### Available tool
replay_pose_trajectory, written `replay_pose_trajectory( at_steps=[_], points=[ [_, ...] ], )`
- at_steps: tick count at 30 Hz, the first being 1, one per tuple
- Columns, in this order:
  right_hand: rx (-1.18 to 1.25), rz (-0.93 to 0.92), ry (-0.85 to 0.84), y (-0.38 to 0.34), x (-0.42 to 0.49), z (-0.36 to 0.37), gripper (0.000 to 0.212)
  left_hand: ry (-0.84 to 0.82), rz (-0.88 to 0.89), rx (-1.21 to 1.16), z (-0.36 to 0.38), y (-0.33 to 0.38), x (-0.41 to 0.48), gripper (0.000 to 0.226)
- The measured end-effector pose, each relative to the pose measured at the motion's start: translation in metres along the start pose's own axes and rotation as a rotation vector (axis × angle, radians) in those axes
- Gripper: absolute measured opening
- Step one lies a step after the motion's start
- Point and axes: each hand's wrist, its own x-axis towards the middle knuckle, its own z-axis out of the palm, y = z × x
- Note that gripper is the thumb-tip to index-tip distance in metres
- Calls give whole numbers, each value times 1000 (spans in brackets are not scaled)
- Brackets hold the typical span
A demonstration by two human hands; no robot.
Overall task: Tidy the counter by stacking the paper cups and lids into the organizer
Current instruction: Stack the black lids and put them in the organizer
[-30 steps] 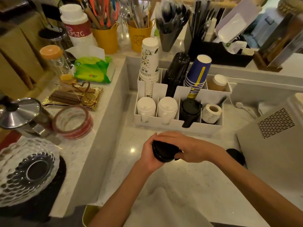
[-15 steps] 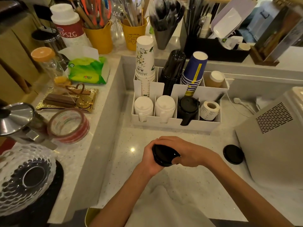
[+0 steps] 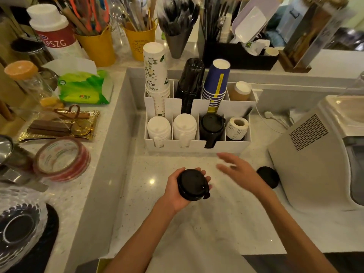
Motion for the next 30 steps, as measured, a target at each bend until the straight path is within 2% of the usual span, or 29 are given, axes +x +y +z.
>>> replay_pose_trajectory(
  at_steps=[2,4,6,10,14,16,23,25,27,30],
  points=[
    [-247,193,148,40,16,-23,51,6,-2,-16,-3,-1,1,43],
    [-591,394,89,80,23,-39,62,10,-8,-12,-7,-1,1,43],
    [-749,515,12,114,21,-44,68,22,-11,-2,-9,1,1,43],
    [-650,577,-22,153,12,-32,72,23,6,-19,-10,6,-2,43],
    [-694,541,124,162,3,-15,70,32,30,-61,-9,10,-5,43],
    [-686,555,141,159,3,-12,73,32,32,-59,-9,10,-6,43],
    [-568,628,-38,128,3,-26,76,45,17,-52,-14,10,-4,42],
    [-282,573,-75,96,3,-27,75,56,20,-38,-17,9,-3,43],
    [-20,430,-112,56,-2,-16,71,84,26,-12,-17,5,-1,45],
    [-21,165,-224,3,-14,13,70,150,26,82,-16,-6,4,50]
  ],
)
